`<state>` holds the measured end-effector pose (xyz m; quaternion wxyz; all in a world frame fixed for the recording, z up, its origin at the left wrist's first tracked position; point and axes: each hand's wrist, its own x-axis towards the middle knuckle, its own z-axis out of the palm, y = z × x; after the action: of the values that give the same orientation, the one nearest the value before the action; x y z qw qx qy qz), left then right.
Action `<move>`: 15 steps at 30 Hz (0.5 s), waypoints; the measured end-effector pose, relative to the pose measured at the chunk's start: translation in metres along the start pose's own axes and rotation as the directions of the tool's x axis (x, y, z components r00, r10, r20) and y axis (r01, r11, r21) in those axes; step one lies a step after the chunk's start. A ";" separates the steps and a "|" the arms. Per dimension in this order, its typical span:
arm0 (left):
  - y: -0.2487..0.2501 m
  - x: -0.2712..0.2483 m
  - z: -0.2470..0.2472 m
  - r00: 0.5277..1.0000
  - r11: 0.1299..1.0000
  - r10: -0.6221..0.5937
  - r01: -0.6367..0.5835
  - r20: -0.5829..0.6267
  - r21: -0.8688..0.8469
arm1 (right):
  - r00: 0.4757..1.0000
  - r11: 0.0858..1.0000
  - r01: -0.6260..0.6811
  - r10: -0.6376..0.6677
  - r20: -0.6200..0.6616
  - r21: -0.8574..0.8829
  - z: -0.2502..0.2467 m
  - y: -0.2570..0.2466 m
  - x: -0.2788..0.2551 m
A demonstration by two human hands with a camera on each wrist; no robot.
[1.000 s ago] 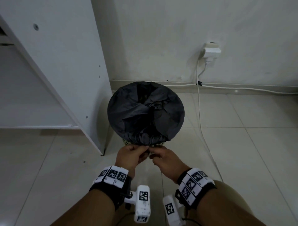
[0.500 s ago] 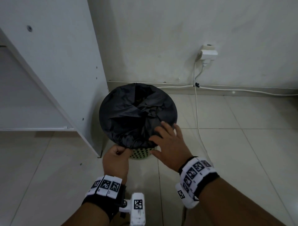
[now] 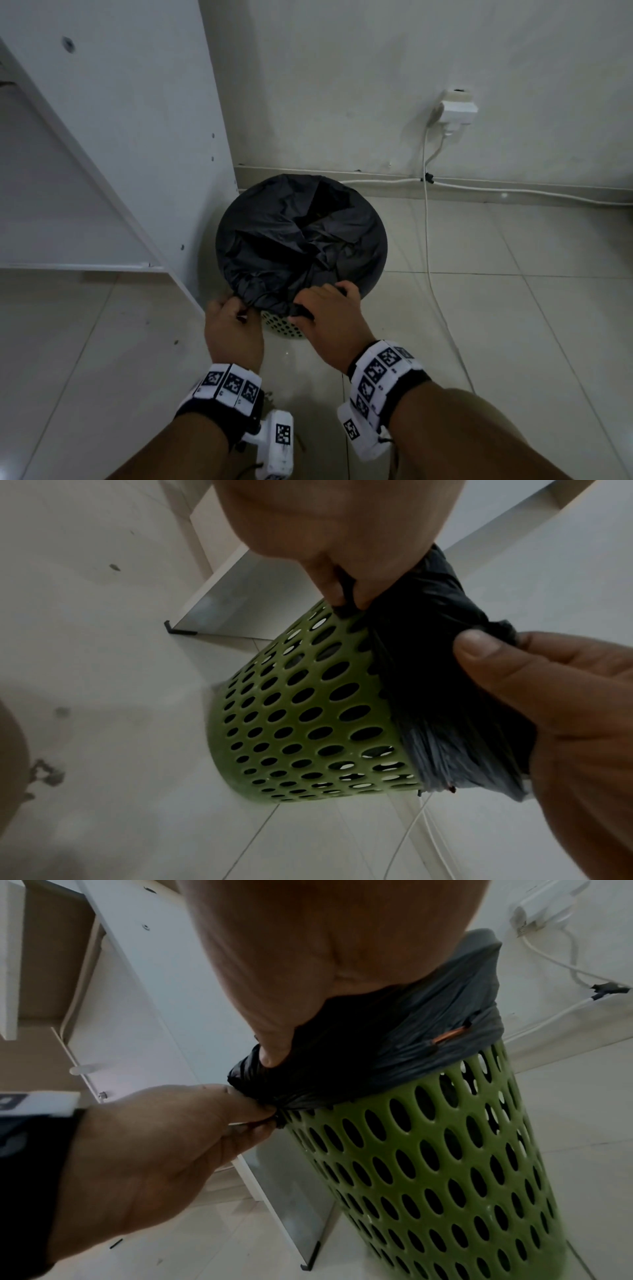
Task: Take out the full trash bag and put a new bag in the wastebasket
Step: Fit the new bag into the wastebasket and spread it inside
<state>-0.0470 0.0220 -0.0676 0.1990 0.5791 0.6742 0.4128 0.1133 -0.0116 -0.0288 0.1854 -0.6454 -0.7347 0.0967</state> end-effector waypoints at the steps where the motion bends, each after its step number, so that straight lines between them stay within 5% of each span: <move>1: -0.001 0.001 0.001 1.000 1.000 0.006 -0.006 0.002 0.014 | 1.000 1.000 -0.007 0.007 -0.001 -0.001 0.000 -0.001 0.000; 5: -0.007 0.005 0.006 1.000 1.000 0.000 0.000 0.015 0.001 | 1.000 1.000 -0.023 0.023 -0.003 0.012 0.001 -0.001 0.001; 11: -0.009 0.004 0.006 0.969 0.964 -0.222 0.235 0.113 -0.125 | 0.999 0.999 -0.037 0.037 -0.003 0.023 0.000 -0.003 0.001; 15: 0.008 -0.008 -0.005 0.887 0.754 -0.397 0.462 0.237 -0.467 | 0.999 0.999 -0.043 0.043 -0.032 0.002 0.002 -0.006 0.004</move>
<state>-0.0436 0.0126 -0.0602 0.4758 0.3590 0.6415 0.4829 0.1069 -0.0083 -0.0274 0.1952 -0.6625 -0.7174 0.0910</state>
